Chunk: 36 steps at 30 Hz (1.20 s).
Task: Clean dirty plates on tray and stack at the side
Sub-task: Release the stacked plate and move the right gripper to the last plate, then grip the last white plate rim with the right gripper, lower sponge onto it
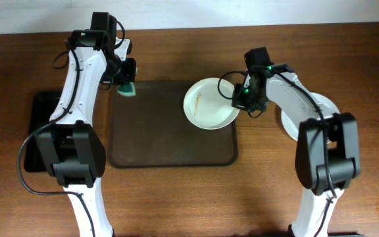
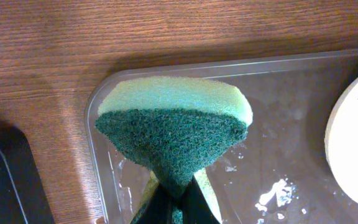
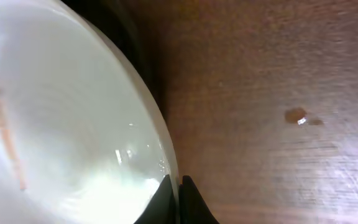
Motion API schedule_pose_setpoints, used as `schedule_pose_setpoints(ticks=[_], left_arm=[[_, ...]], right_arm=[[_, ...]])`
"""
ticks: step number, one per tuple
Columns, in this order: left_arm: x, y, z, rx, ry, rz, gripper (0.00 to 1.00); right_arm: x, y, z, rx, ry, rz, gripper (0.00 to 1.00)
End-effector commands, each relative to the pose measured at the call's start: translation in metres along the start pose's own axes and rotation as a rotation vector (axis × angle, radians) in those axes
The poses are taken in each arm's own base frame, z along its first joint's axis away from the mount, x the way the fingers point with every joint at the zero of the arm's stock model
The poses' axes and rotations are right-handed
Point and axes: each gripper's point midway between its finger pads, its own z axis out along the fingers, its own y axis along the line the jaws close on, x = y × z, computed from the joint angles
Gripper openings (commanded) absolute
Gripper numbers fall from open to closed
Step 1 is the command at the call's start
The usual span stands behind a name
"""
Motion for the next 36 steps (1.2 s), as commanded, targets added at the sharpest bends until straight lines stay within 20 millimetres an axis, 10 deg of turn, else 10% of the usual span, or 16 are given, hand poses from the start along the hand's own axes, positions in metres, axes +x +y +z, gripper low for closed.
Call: schedule_pose_setpoints(ticks=[1,8,19,31,36], left_arm=[[-0.006,0.000,-0.005,0.010,-0.027,0.022,0.01],[-0.008,-0.016,-0.007,0.096,-0.040,0.127,0.00],[0.039,-0.070,-0.023,0.447,0.099,0.238,0.01],[0.108,-0.035,0.062,0.324,0.313,0.040,0.00],[0.117,-0.008,0.102,-0.002,0.298,-0.030,0.01]], right_arm=[[0.003,0.050,-0.050,-0.115,-0.081,-0.097,0.04],[0.062,0.118,-0.001,-0.134,0.040,-0.194,0.04],[0.074,0.147,0.062,-0.350,0.181,-0.150,0.04],[0.074,0.144,0.066,-0.374,0.206,-0.135,0.04],[0.073,0.143,0.067,-0.365,0.200,-0.135,0.04]])
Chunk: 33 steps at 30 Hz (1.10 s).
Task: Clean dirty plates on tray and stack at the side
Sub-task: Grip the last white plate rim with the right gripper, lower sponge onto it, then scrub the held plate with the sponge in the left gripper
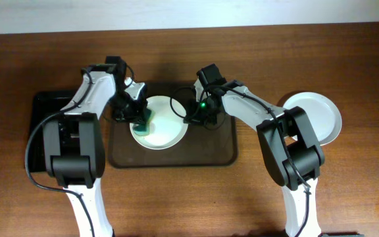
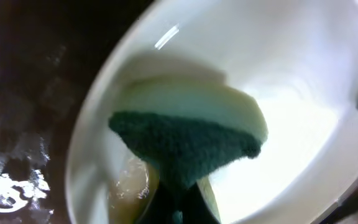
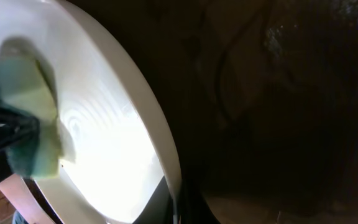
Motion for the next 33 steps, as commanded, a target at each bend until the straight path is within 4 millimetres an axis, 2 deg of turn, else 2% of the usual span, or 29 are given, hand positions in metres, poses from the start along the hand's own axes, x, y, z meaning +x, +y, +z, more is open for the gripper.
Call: schedule_pose_setpoints(ticks=[1,3,5,6,9,11,13,15,17,20,21,24,25,27,31,33], left_arm=[[-0.007,0.016,0.013,-0.215,-0.042,-0.058,0.01],[-0.026,0.000,0.017,-0.211,-0.119,-0.072,0.00],[-0.036,0.006,0.014,-0.260,-0.176,-0.185,0.00],[-0.042,0.016,0.010,-0.320,-0.215,-0.200,0.00],[-0.040,0.027,0.006,-0.389,-0.216,-0.202,0.00],[-0.031,-0.007,0.018,-0.198,-0.128,0.030,0.00],[-0.010,-0.056,0.022,0.090,-0.053,0.293,0.00],[0.000,-0.073,0.020,0.193,-0.039,0.414,0.00],[-0.002,-0.073,0.020,0.195,-0.050,0.436,0.00],[-0.019,-0.062,0.018,0.142,-0.108,0.417,0.00],[-0.037,-0.038,0.018,-0.001,-0.152,0.303,0.00],[-0.075,0.011,0.003,-0.294,-0.299,0.123,0.00],[-0.077,0.027,-0.003,-0.382,-0.318,0.051,0.00],[-0.064,0.039,-0.005,-0.449,-0.273,0.004,0.00],[0.002,0.042,0.003,-0.457,0.000,-0.020,0.00],[0.024,0.042,0.002,-0.457,0.099,0.005,0.00]], right_arm=[[-0.001,-0.006,0.005,0.009,0.007,0.015,0.04],[-0.001,-0.006,0.005,0.009,0.007,0.015,0.04],[-0.001,-0.006,0.005,0.009,0.007,0.015,0.04],[-0.001,-0.006,0.005,0.009,0.007,0.015,0.04],[-0.001,-0.006,0.005,0.009,0.007,0.015,0.04],[-0.001,-0.006,0.005,0.009,0.007,0.015,0.04],[-0.001,-0.006,0.005,0.009,0.007,0.015,0.04],[-0.001,-0.006,0.005,0.009,0.007,0.015,0.04],[0.000,-0.006,0.005,0.009,0.008,0.015,0.04],[0.001,-0.006,0.005,0.012,0.013,0.018,0.04],[0.001,-0.006,0.005,0.012,0.013,0.019,0.04],[0.001,-0.006,0.005,0.012,0.013,0.019,0.04],[0.001,-0.006,0.005,0.012,0.013,0.019,0.04],[0.001,-0.006,0.005,0.012,0.013,0.019,0.04],[0.001,-0.006,0.005,0.012,0.012,0.018,0.04],[0.001,-0.006,0.005,0.012,0.012,0.019,0.04]])
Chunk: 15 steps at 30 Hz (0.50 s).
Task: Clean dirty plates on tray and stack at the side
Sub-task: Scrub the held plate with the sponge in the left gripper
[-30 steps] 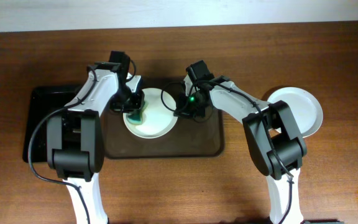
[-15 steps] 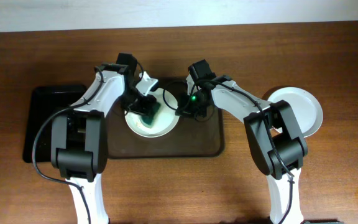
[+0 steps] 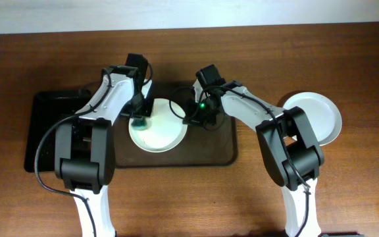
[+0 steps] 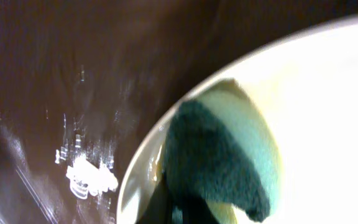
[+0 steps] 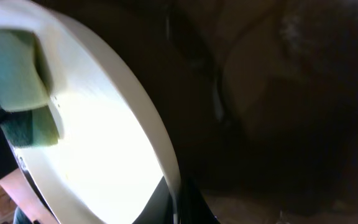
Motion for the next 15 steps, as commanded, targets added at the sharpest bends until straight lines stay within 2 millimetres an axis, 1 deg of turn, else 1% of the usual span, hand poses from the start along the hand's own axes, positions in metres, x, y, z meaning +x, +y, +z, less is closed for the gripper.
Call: schedule_pose_setpoints(ticks=[1,2,3,4,5,7,8,9,11,13,14,15], left_arm=[[0.043,0.021,0.015,-0.072,0.184,0.037,0.00],[0.046,0.014,0.015,-0.030,0.197,0.068,0.00],[0.046,-0.003,0.015,0.072,0.191,0.118,0.00],[0.045,-0.015,0.014,0.148,0.178,0.156,0.00],[0.044,-0.031,0.011,0.248,0.159,0.211,0.00],[0.042,-0.056,0.003,0.407,0.120,0.290,0.00],[0.042,-0.061,0.001,0.435,0.114,0.288,0.00],[0.042,-0.061,-0.001,0.438,0.117,0.286,0.00],[0.032,-0.062,-0.025,0.500,0.100,0.258,0.00],[0.015,-0.058,-0.055,0.536,0.057,0.214,0.00],[0.011,-0.057,-0.067,0.539,0.048,0.204,0.00],[0.010,-0.057,-0.073,0.538,0.047,0.205,0.00]], right_arm=[[-0.002,-0.009,0.004,0.017,0.003,0.022,0.04],[-0.002,-0.009,0.004,0.017,0.003,0.022,0.04],[-0.002,-0.009,0.004,0.017,0.003,0.022,0.04],[-0.002,-0.009,0.004,0.017,0.003,0.022,0.04],[-0.002,-0.009,0.004,0.017,0.003,0.022,0.04],[-0.002,-0.009,0.004,0.017,0.003,0.023,0.04],[-0.002,-0.009,0.004,0.017,0.004,0.023,0.04],[-0.002,-0.009,0.004,0.016,0.003,0.022,0.04],[-0.002,-0.009,0.004,0.017,0.003,0.023,0.04],[-0.002,-0.009,0.004,0.017,0.003,0.023,0.04],[-0.002,-0.009,0.004,0.017,0.003,0.023,0.04],[-0.002,-0.009,0.004,0.017,0.003,0.023,0.04]])
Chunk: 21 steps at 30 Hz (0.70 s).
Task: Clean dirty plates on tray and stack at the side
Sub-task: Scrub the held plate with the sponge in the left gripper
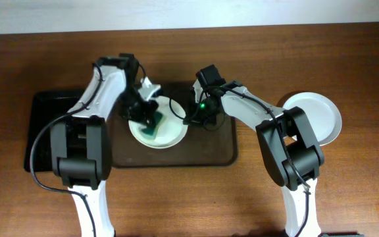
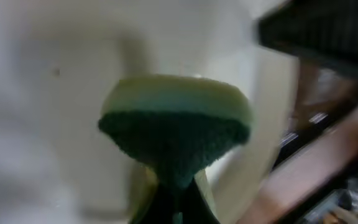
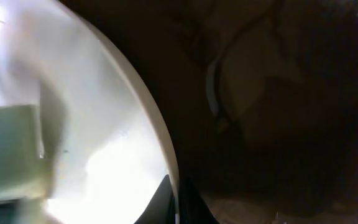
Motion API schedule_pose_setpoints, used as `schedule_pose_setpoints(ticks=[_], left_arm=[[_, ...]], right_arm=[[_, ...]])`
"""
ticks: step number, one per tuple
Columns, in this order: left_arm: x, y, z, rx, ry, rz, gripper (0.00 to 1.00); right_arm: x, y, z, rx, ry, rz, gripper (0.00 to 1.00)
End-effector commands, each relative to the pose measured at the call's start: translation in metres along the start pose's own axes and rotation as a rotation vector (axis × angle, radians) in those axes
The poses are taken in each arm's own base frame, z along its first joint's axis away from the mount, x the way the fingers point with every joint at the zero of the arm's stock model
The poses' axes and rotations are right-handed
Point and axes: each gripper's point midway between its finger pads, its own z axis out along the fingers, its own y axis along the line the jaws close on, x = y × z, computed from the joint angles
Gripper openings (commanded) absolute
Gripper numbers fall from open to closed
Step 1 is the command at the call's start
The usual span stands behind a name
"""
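A white plate [image 1: 171,131] lies on the dark brown tray [image 1: 209,150], toward its upper left. My left gripper [image 1: 151,118] is shut on a green-and-yellow sponge [image 1: 154,122] pressed inside the plate; the left wrist view shows that sponge [image 2: 176,124] against the white plate surface [image 2: 36,112]. My right gripper [image 1: 191,119] is shut on the plate's right rim [image 3: 160,146], with the sponge [image 3: 8,152] visible at the far side. A clean white plate [image 1: 316,117] rests on the table at the right.
A black mat [image 1: 39,131] lies left of the tray on the wooden table [image 1: 347,191]. The tray's lower and right parts carry nothing.
The left gripper with the sponge has shifted from the plate's upper-left edge to nearer its middle. The right gripper still clamps the rim; the plate has not moved.
First the sponge hung at the tray's top-left corner while the right gripper held the streaked plate at the tray's right end. Later the plate sat at the tray's upper left with the sponge in it. The sponge has since stood at different spots inside the plate.
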Motion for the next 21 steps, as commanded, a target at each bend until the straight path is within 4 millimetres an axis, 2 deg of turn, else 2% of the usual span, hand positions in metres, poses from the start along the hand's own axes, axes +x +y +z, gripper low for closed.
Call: schedule_pose_setpoints(ticks=[1,3,5,8,11,13,15,16,18,19,21], left_arm=[[-0.017,-0.013,-0.027,0.062,-0.074,0.010,0.00],[-0.014,-0.009,-0.020,0.052,-0.061,-0.034,0.00],[-0.001,0.003,0.002,0.018,-0.010,-0.151,0.00],[0.009,0.013,0.036,0.020,0.002,-0.257,0.00],[0.018,0.019,0.051,0.015,0.018,-0.280,0.00],[0.029,0.040,0.058,-0.101,0.049,-0.283,0.00],[0.048,0.093,0.051,-0.427,0.074,-0.415,0.00],[0.053,0.120,0.038,-0.614,0.041,-0.506,0.00],[0.049,0.145,0.021,-0.787,-0.043,-0.589,0.00],[0.040,0.157,0.011,-0.861,-0.117,-0.618,0.00],[0.023,0.165,0.004,-0.896,-0.204,-0.618,0.00]], right_arm=[[-0.003,-0.008,0.004,0.016,-0.001,0.023,0.04],[-0.003,-0.008,0.004,0.016,0.000,0.023,0.04],[-0.003,-0.008,0.004,0.016,-0.001,0.023,0.04],[-0.003,-0.008,0.004,0.016,-0.001,0.023,0.04],[-0.003,-0.008,0.004,0.016,-0.001,0.023,0.04],[-0.003,-0.008,0.004,0.016,-0.001,0.023,0.04],[-0.003,-0.009,0.004,0.019,-0.003,0.023,0.04],[-0.003,-0.009,0.004,0.019,-0.003,0.023,0.04],[-0.003,-0.009,0.004,0.019,-0.003,0.023,0.04],[-0.003,-0.009,0.004,0.019,-0.002,0.023,0.04],[-0.003,-0.009,0.004,0.023,-0.004,0.023,0.04]])
